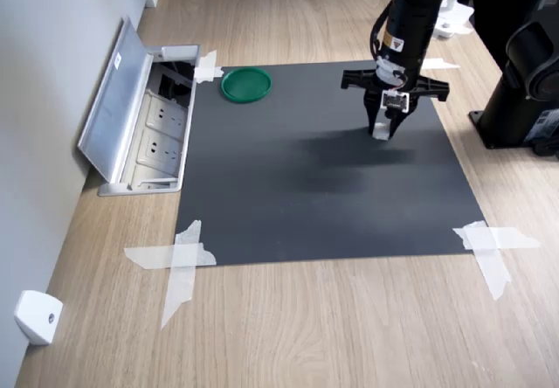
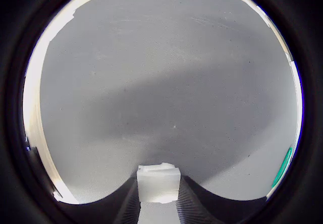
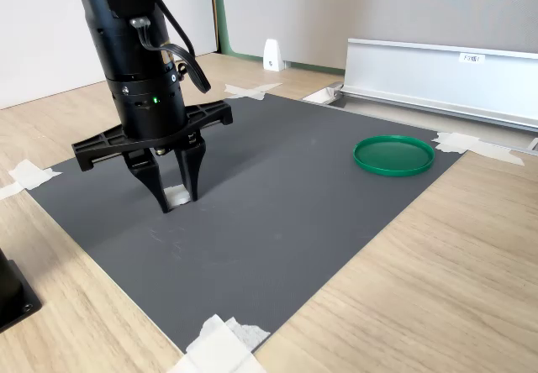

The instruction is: Grasp a white terminal and put it on the green lid.

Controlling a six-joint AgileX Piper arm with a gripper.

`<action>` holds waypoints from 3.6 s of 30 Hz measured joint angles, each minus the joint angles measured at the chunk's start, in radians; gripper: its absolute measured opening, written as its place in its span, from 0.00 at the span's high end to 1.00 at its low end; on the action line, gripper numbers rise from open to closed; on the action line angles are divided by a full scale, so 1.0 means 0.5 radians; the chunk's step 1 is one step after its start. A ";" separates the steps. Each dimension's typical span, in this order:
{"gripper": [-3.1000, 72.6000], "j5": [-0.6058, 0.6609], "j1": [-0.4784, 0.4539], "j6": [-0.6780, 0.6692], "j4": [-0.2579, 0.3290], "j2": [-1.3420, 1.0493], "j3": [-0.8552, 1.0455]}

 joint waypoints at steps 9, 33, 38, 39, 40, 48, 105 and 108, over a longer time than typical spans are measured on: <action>0.61 0.444 -0.066 0.300 0.022 0.002 -0.577; 0.61 0.939 -0.606 0.580 0.015 0.933 -1.961; 0.61 0.857 -0.606 0.665 0.006 1.103 -2.016; 0.61 0.840 -0.606 0.672 0.002 1.132 -2.018; 0.61 0.828 -0.606 0.674 -0.002 1.161 -2.018; 0.61 0.703 -0.606 0.688 -0.029 1.290 -2.018; 0.97 -0.702 0.063 2.391 0.180 -1.017 -0.345; 0.97 -0.720 0.063 2.462 0.178 -1.271 -0.140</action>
